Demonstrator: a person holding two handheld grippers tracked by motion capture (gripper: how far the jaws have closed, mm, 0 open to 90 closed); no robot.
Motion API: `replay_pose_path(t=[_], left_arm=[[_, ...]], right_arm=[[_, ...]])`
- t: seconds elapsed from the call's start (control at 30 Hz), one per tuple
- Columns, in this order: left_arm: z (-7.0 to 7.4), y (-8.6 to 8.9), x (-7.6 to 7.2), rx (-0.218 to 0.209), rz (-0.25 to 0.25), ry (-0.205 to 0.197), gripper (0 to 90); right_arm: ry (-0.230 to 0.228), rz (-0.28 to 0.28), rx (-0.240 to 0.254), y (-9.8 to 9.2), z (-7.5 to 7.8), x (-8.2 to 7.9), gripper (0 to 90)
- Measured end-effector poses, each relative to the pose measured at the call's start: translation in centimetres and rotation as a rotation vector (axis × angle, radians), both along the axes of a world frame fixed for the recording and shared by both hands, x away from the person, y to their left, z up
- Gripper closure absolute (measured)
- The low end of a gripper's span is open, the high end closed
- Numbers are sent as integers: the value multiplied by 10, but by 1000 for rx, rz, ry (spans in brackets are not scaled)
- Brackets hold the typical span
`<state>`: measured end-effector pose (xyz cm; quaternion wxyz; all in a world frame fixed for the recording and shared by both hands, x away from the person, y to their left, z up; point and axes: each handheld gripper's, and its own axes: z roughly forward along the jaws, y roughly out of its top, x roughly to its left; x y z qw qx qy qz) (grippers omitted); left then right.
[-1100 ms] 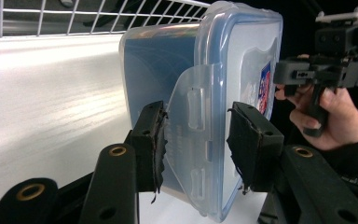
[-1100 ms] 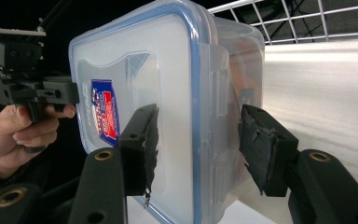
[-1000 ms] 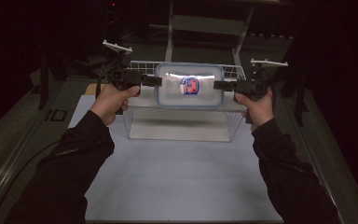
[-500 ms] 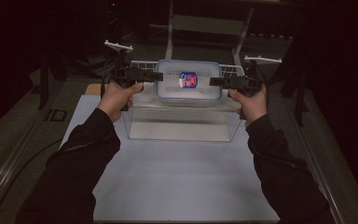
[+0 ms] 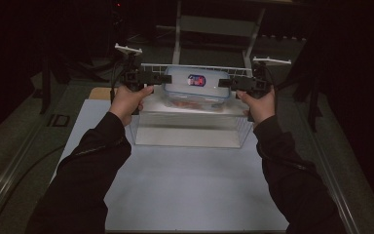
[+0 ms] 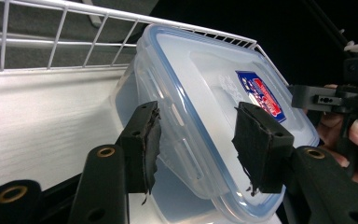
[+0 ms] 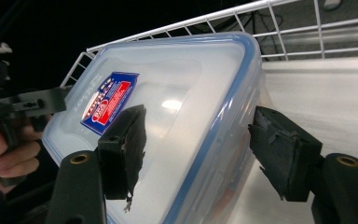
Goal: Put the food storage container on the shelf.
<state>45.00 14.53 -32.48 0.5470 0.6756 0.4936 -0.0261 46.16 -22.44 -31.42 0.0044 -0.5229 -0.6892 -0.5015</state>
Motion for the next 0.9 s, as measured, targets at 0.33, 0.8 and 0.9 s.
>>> replay_pose_path(t=[0.33,0.8,0.9], left_arm=[[7,9,-38,15,-59,-196,230],[-29,9,-108,39,-111,-316,4],[-43,8,-120,51,-121,-328,4]], right_arm=[[-148,58,-17,-1,24,-35,380],[-183,229,-46,12,7,-86,882],[-167,235,-89,16,-7,-86,898]])
